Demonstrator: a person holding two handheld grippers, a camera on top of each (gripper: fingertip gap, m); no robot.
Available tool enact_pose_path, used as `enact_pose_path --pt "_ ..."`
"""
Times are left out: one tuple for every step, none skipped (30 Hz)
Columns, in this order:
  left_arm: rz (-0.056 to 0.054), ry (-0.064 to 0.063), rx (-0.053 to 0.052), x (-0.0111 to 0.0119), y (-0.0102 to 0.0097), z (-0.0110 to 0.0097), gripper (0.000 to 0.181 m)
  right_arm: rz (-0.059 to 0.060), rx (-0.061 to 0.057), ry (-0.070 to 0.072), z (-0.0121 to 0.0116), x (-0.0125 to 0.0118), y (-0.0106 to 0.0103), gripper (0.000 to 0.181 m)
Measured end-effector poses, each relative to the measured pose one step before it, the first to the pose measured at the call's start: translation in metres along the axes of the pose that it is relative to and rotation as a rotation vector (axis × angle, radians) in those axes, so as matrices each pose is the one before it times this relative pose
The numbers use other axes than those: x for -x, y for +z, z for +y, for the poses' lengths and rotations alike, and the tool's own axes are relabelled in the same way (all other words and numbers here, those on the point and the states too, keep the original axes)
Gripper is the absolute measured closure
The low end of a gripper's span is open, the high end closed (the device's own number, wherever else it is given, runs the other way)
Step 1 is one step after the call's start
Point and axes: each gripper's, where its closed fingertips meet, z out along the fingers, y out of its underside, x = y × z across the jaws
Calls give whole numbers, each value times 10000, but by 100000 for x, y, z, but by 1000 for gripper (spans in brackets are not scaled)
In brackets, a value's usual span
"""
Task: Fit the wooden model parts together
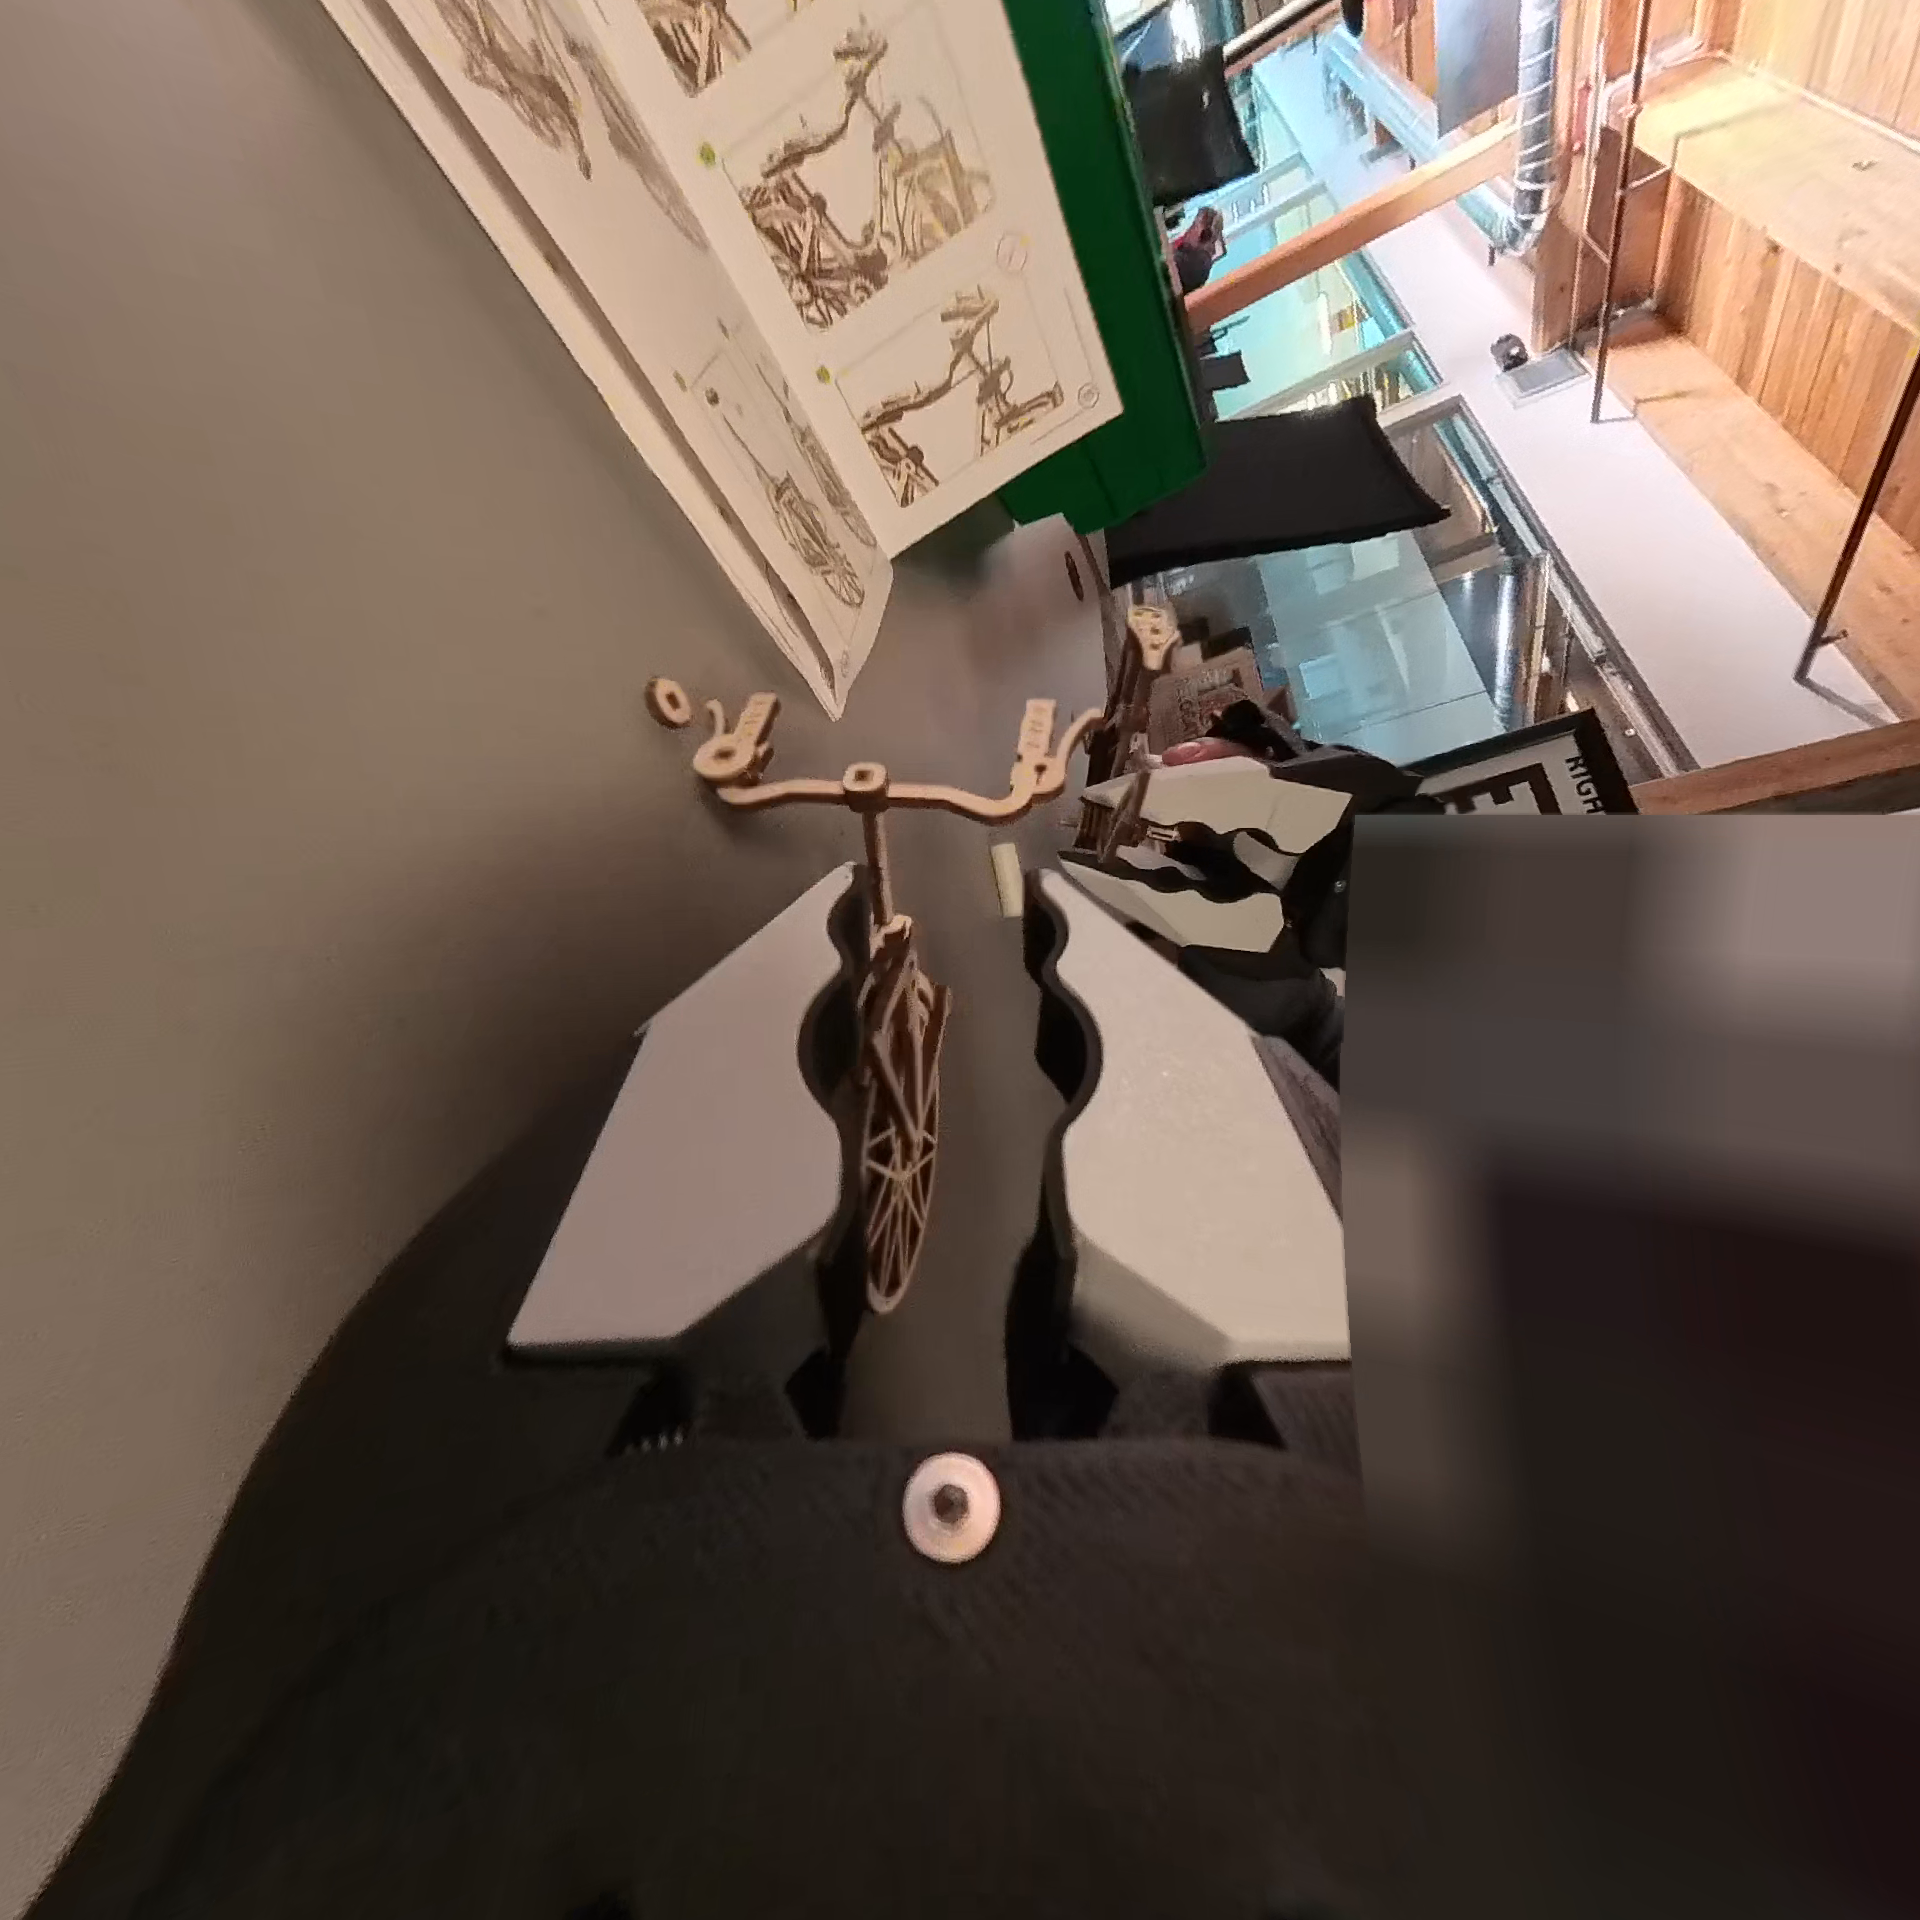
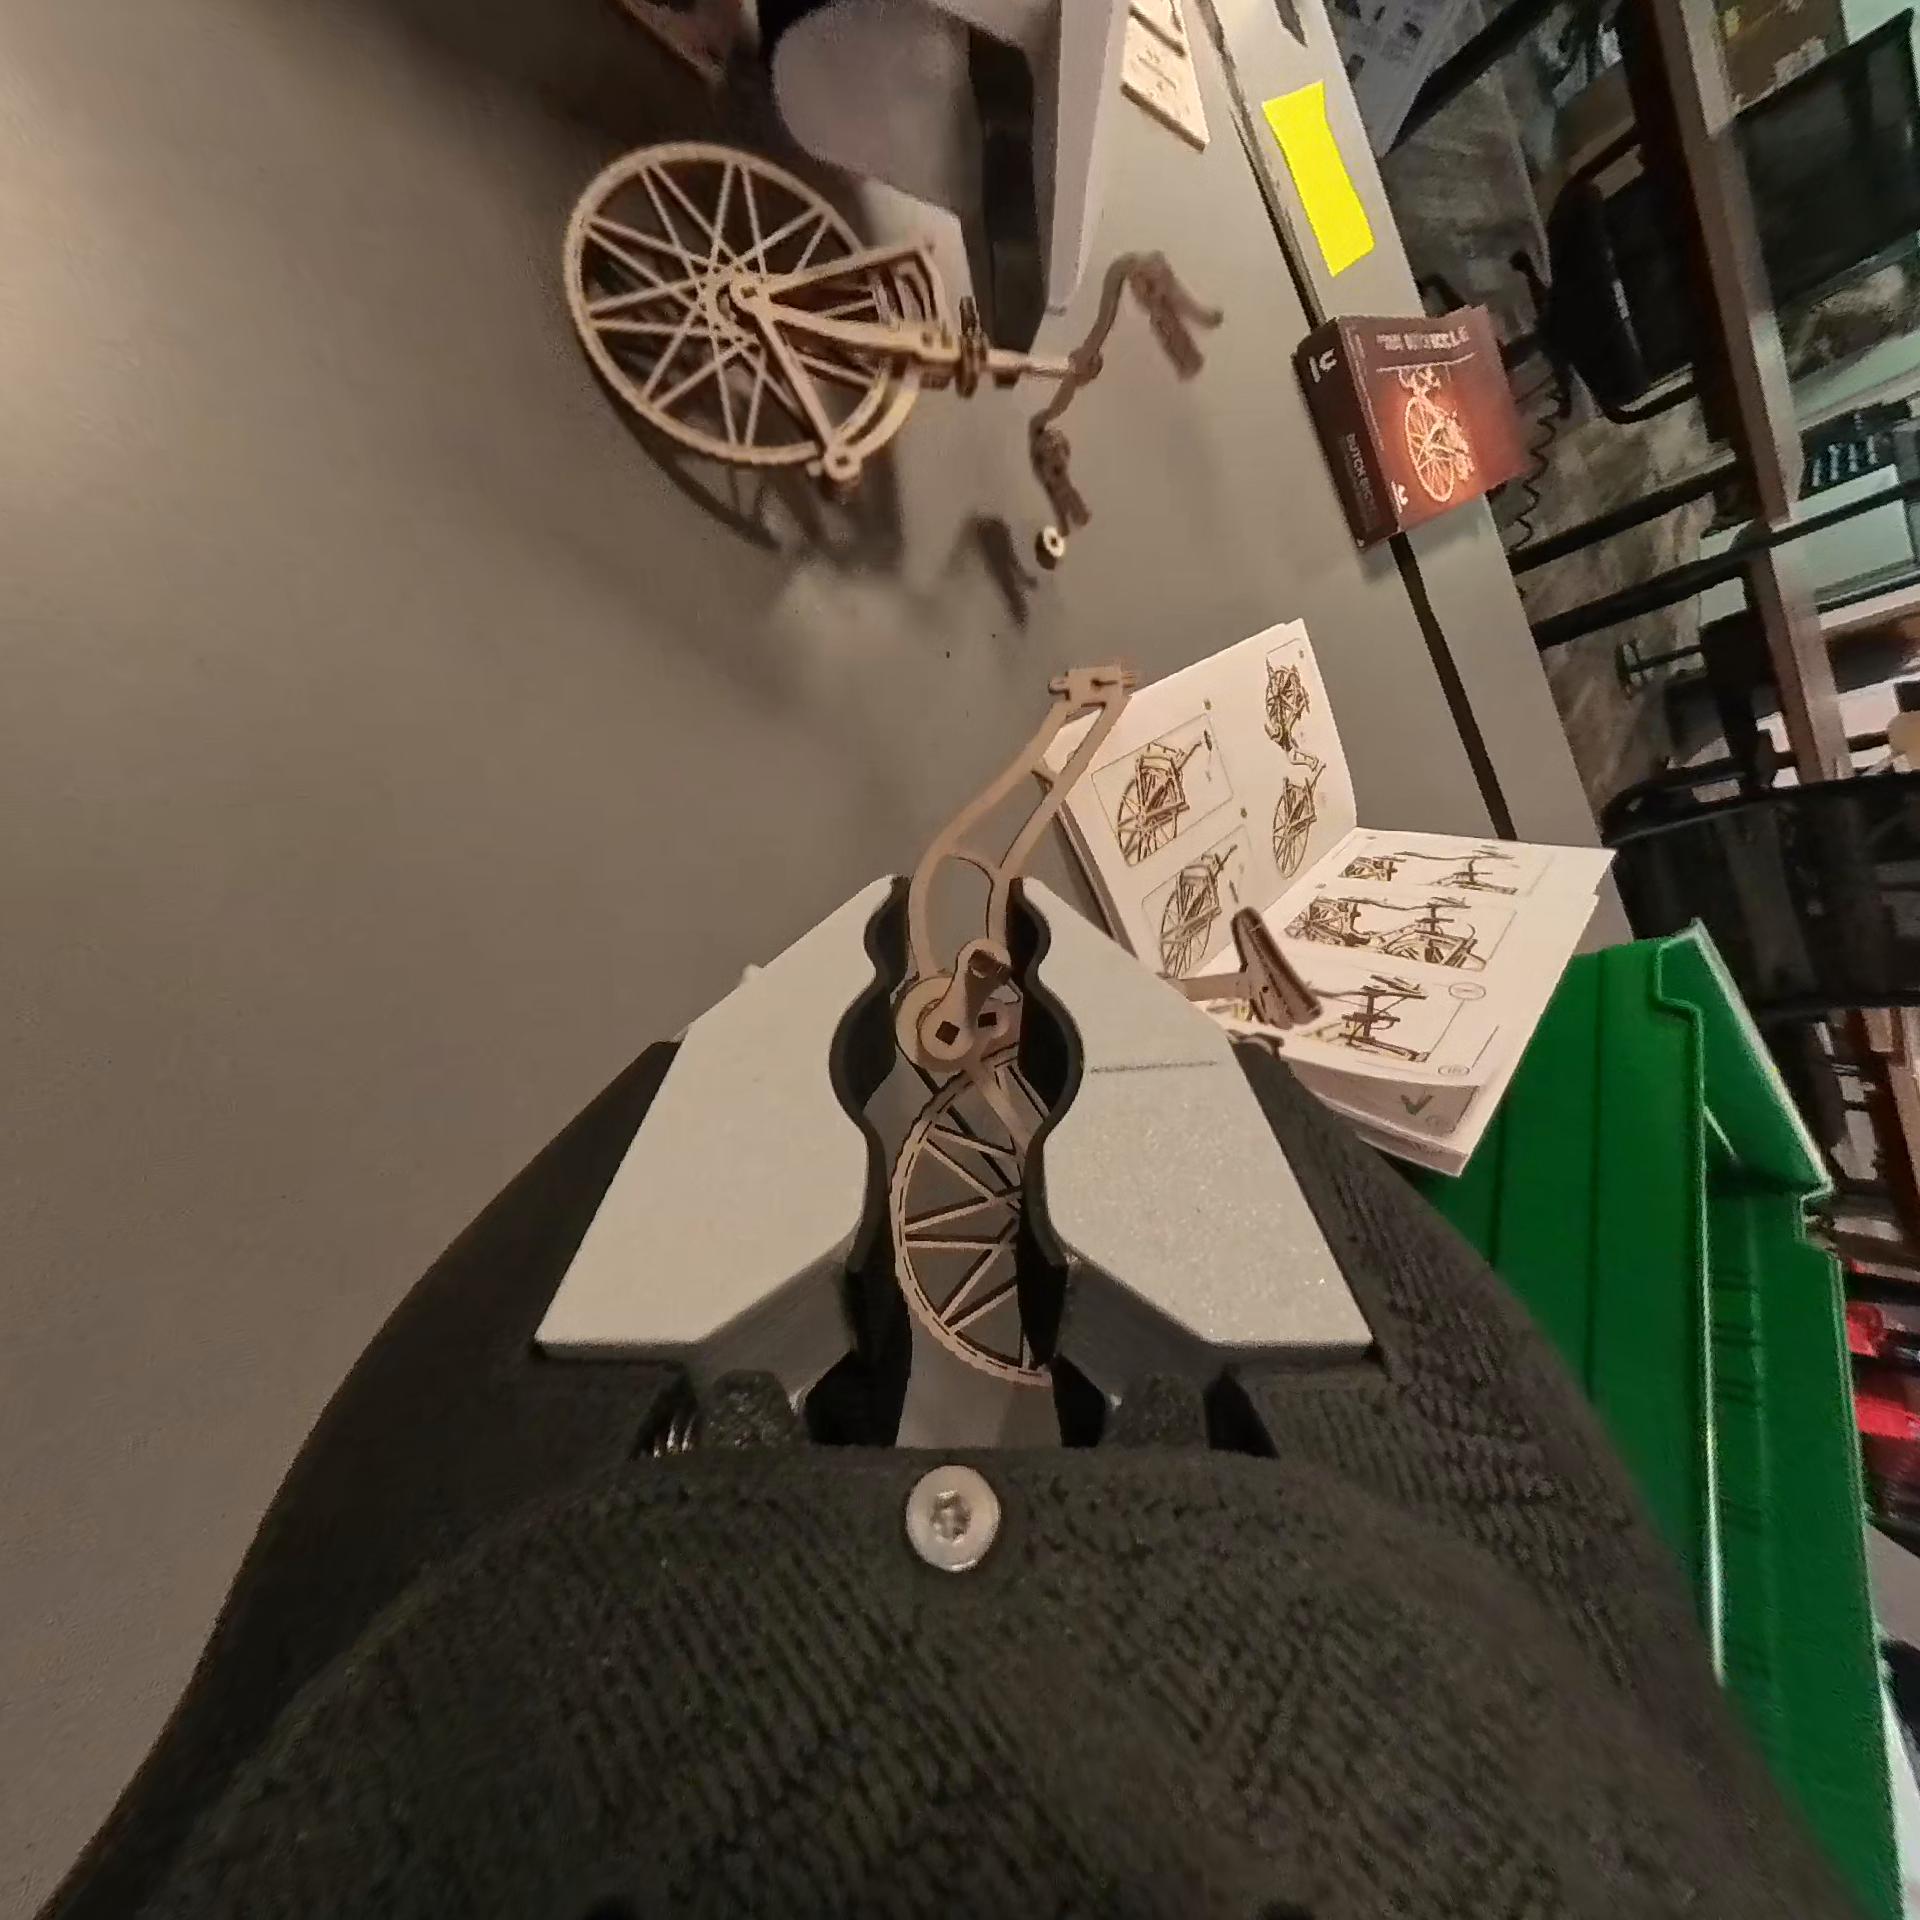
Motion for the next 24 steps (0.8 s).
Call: enact_pose_path --pt "-48 94 -102 -15 -279 -147 154 -17 18 29 97 10 -25 164" --pt "-107 173 -89 68 -264 -123 152 -13 16 21 86 -1 -18 164" --pt "-234 167 -48 288 -237 -31 150 -11 13 14 61 11 -15 164" --pt "-394 35 -47 592 -196 -22 146 -20 12 10 54 35 -9 164" --pt "-362 -45 -93 576 -144 -82 143 -25 12 7 44 48 9 164" --pt "-173 -52 -129 297 -106 -129 142 -23 15 1 38 51 42 164" --pt "-81 -102 -135 158 -90 -142 141 -22 17 -6 23 46 35 164" --pt "-171 -146 -133 293 -120 -145 139 -20 7 -14 -1 48 25 164" --pt "-236 -136 -112 381 -183 -128 138 -24 -2 -19 -22 52 2 164" --pt "-141 -84 -137 225 -271 -163 136 -23 -1 -21 -25 44 -22 164" --pt "-32 -25 -150 65 -344 -179 135 -7 1 -21 -14 22 -46 164" --pt "23 -45 -59 20 -338 -62 135 -6 0 -17 -4 -8 -58 164" --pt "175 -52 40 -144 -248 73 135 -14 -5 -9 5 -15 -61 164" --pt "358 -140 129 -316 -132 201 135 -8 -11 -1 -26 -43 -64 164" --pt "510 -283 304 -439 -3 433 135 3 -11 4 -20 -70 -53 164" --pt "610 -264 295 -548 68 404 136 9 -17 3 -51 -97 -44 164" --pt "439 -163 116 -349 63 151 137 15 -29 4 -84 -102 -24 164" --pt "194 -95 69 -66 -1 29 141 16 -32 11 -87 -107 2 164" --pt "-2 -19 15 97 -9 -74 142 11 -35 22 -101 -107 44 164" --pt "-134 22 40 204 51 -26 144 10 -50 34 -119 -104 60 164" --pt "-133 38 134 169 137 118 145 22 -59 36 -121 -130 101 164" --pt "-235 -96 169 326 134 192 151 63 -53 15 -117 -210 160 164" --pt "-209 -151 118 290 164 117 152 147 -52 -18 -121 -351 235 164" --pt "-38 -62 143 60 196 161 152 207 -58 -23 -153 -481 349 164"
